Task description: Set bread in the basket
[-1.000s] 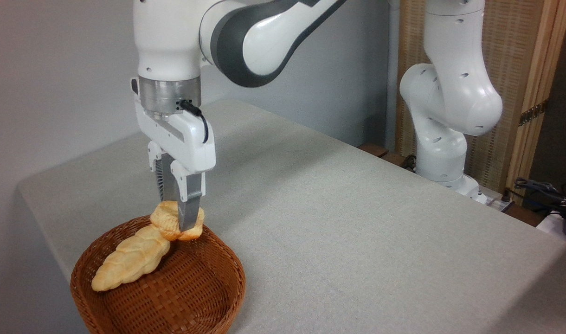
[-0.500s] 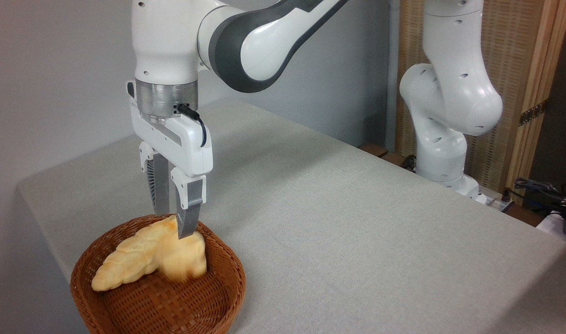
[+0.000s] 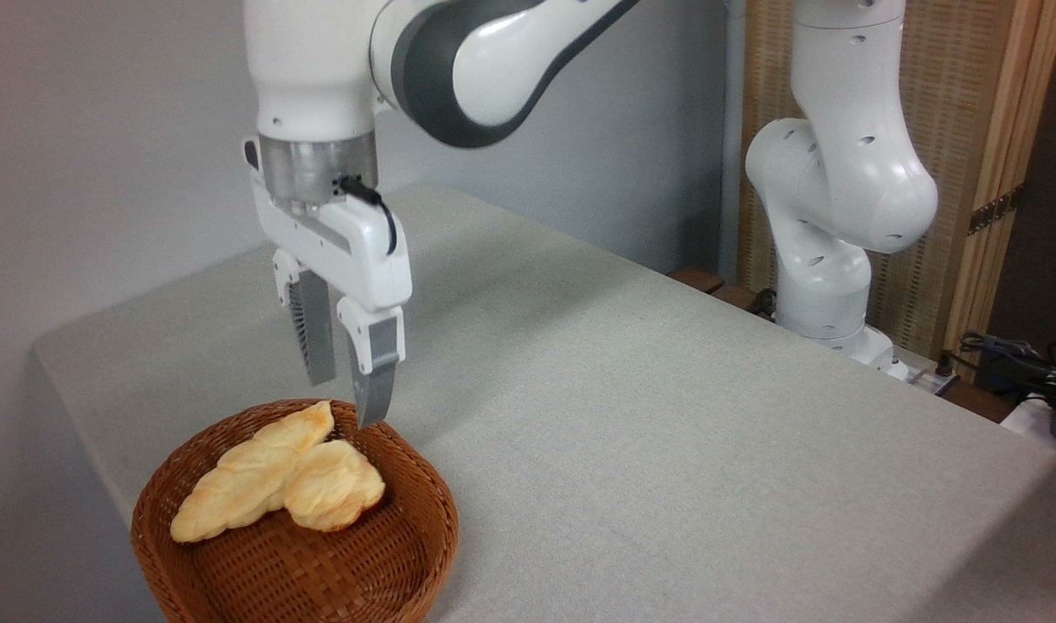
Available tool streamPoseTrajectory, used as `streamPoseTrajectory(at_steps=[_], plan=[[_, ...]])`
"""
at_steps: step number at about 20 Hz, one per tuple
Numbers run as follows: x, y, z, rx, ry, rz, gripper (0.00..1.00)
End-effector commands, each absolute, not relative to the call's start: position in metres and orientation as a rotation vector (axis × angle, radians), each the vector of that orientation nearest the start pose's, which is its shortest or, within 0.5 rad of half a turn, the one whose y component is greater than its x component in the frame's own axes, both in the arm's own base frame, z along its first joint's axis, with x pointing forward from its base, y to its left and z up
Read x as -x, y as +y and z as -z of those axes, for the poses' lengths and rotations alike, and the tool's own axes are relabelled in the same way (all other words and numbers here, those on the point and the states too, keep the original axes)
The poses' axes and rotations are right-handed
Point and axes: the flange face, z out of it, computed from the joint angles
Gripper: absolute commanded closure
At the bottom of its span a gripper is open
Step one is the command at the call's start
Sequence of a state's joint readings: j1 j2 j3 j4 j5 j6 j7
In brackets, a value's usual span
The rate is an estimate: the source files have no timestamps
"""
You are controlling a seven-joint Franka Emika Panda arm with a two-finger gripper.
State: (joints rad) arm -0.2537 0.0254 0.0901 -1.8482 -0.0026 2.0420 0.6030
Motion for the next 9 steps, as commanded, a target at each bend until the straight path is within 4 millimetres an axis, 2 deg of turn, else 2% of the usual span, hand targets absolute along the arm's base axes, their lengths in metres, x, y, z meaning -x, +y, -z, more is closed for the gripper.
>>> streamPoseTrajectory(at_steps=[1,4,9], plan=[[-0.5674,-0.0932,-0.548,2.908,1.118,0.17,0.0],[-0.5611,-0.0914,-0.5441,2.908,1.135,0.082,0.0],[-0.5593,-0.0867,-0.5505,2.926,1.121,0.099,0.0]])
